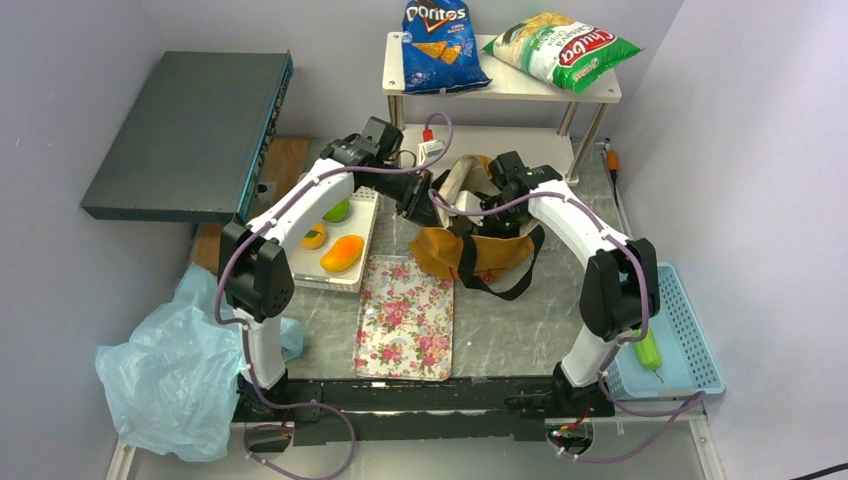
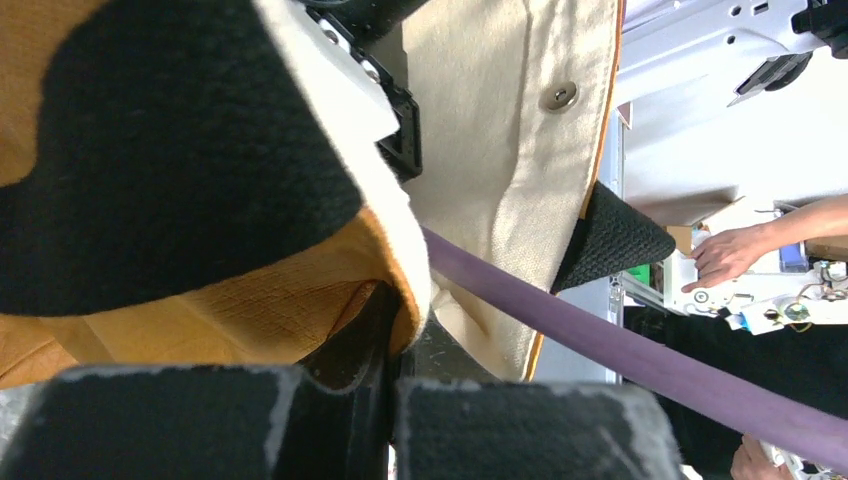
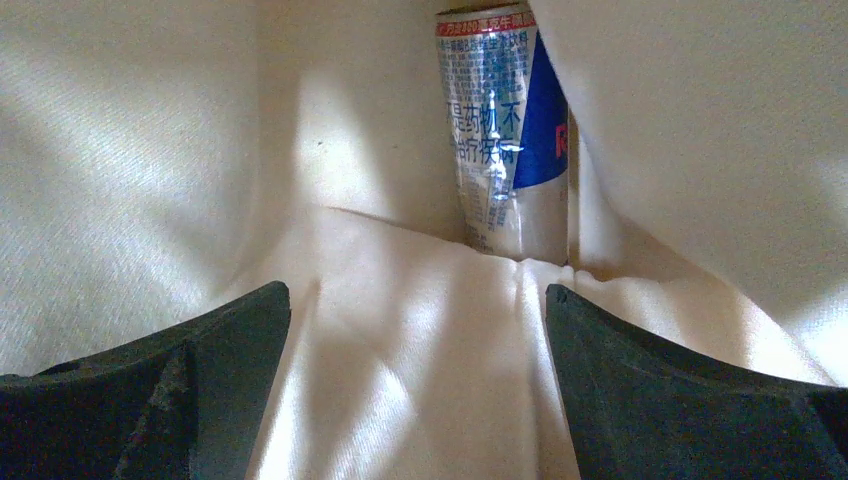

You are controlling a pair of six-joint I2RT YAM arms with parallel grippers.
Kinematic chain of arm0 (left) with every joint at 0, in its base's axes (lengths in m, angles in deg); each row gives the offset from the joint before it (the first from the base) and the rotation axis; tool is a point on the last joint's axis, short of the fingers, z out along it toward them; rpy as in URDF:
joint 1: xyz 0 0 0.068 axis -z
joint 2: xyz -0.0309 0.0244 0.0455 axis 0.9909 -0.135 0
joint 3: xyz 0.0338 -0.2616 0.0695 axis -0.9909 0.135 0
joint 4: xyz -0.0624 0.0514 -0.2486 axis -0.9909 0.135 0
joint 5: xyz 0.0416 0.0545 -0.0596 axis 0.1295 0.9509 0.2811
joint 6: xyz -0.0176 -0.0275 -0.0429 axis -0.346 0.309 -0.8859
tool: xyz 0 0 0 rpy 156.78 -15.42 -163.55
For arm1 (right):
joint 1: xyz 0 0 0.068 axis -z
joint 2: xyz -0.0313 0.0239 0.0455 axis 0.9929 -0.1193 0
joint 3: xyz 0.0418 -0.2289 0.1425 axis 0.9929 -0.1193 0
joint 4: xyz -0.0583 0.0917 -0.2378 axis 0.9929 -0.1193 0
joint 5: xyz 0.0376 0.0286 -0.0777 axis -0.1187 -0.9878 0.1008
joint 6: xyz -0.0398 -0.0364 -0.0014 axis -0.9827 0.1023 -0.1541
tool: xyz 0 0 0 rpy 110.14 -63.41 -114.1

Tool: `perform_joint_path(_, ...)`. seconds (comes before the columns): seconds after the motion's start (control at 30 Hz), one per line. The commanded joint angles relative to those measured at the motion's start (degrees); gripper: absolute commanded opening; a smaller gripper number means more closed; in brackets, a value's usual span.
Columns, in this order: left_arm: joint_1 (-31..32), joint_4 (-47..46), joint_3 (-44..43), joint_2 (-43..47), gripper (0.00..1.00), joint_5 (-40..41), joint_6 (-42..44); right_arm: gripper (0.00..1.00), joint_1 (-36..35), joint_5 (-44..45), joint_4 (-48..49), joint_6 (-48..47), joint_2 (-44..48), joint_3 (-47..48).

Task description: Untie the knot of the grocery bags and take out the mixed food

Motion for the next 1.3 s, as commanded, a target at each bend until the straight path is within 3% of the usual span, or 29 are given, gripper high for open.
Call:
perform_joint_path(0.0, 0.4, 3.6, -0.8, 0.4, 0.00, -1.2, 0.5, 1.00, 0.7, -0.9, 1.9, 0.0, -4.0, 1.4)
perform_joint_path(0.4, -0.8, 5.3, -2.1, -0.6, 0.00, -0.1, 2.5, 1.00, 0.8, 3.3, 13.9, -1.3, -12.1, -6.6)
perform_joint_path(0.67, -1.4, 7.5, -2.8, -1.6, 0.00, 1.0, 4.2, 0.98, 0.7, 5.3, 14.2, -1.3, -18.4, -7.2)
perform_joint_path(0.8, -1.7, 7.6, -2.9, -2.1, 0.00, 1.5, 4.3, 0.88, -0.9, 7.7, 12.3, -1.0, -19.5, -7.8)
perform_joint_path(0.97, -1.8, 6.7, -3.2, -2.3, 0.00, 2.1, 3.7, 0.91, -3.0, 11.7, 14.5, -0.3, -18.4, -13.5)
perform_joint_path(1.13, -1.8, 5.1, -2.4, -2.4, 0.00, 2.5, 2.3, 0.92, -3.3, 12.8, 10.3, 2.9, -22.0, -8.9)
perform_joint_path(1.27, -1.8, 4.6, -2.7, -2.3, 0.00, 2.8, 1.7, 0.81, -3.4, 13.7, 9.1, 5.4, -24.2, -6.0)
